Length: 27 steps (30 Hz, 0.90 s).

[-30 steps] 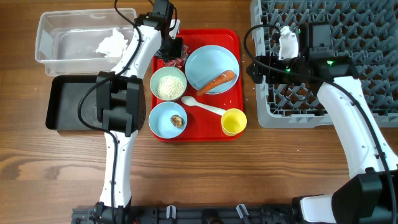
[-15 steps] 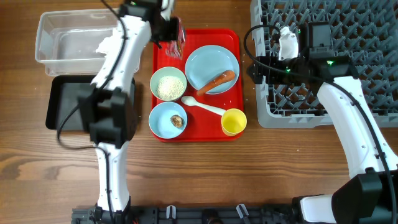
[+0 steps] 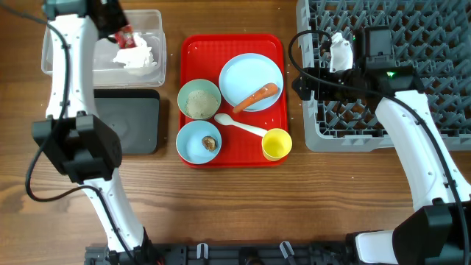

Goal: Sort waste into correct bins and load items into the dishwasher rack
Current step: 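Carry the red wrapper left and drop it into the clear bin, then reach the left gripper to the blue plate and grasp the carrot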

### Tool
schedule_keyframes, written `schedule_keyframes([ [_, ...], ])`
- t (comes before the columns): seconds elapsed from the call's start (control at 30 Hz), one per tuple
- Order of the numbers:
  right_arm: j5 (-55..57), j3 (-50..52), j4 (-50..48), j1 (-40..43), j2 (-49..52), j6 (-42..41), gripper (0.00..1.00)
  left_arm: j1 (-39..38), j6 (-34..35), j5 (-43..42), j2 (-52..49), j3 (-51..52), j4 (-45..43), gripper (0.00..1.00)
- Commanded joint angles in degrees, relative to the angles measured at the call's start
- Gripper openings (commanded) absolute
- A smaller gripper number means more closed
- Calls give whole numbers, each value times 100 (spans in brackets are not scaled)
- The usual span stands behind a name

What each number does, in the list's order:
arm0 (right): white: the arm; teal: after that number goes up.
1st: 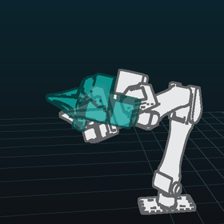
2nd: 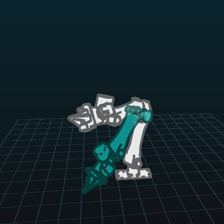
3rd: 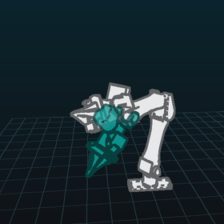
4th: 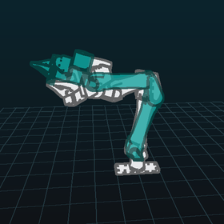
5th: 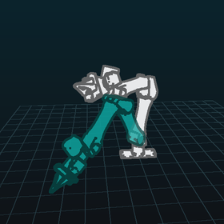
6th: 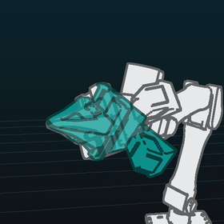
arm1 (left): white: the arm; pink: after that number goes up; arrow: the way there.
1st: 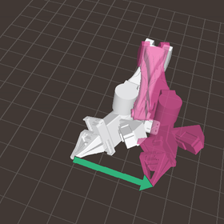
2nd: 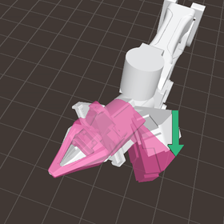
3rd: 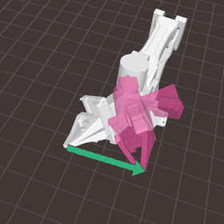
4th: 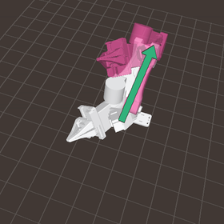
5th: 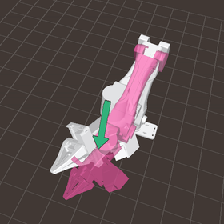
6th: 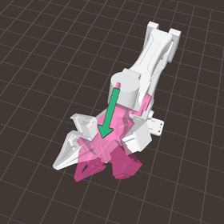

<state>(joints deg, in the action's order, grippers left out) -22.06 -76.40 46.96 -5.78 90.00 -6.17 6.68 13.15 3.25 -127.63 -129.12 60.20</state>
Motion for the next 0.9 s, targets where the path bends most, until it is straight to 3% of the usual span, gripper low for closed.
schedule_keyframes([
  [0.0, -94, -83, 2, 17, 55, -144, 93, 52, 105, 24, -299, -20, -22, 95],
  [0.17, -96, -83, 4, 17, 55, -149, 93, 39, 59, -621, -216, -22, -4, 100],
  [0.27, -96, -83, 9, 17, 55, -151, 93, -15, 4, -1491, -66, -22, 55, 94],
  [0.4, -96, -83, 15, 17, 55, -149, 93, -286, -568, -2653, 111, -22, 197, 89],
  [0.7, -501, -125, 4, 144, -284, -136, 92, -1884, -2192, -2586, 114, -22, 1137, 91],
  [0.87, -586, -127, 98, 752, -1211, -125, 95, -2852, -2500, -1307, 90, -20, 1130, 95],
])
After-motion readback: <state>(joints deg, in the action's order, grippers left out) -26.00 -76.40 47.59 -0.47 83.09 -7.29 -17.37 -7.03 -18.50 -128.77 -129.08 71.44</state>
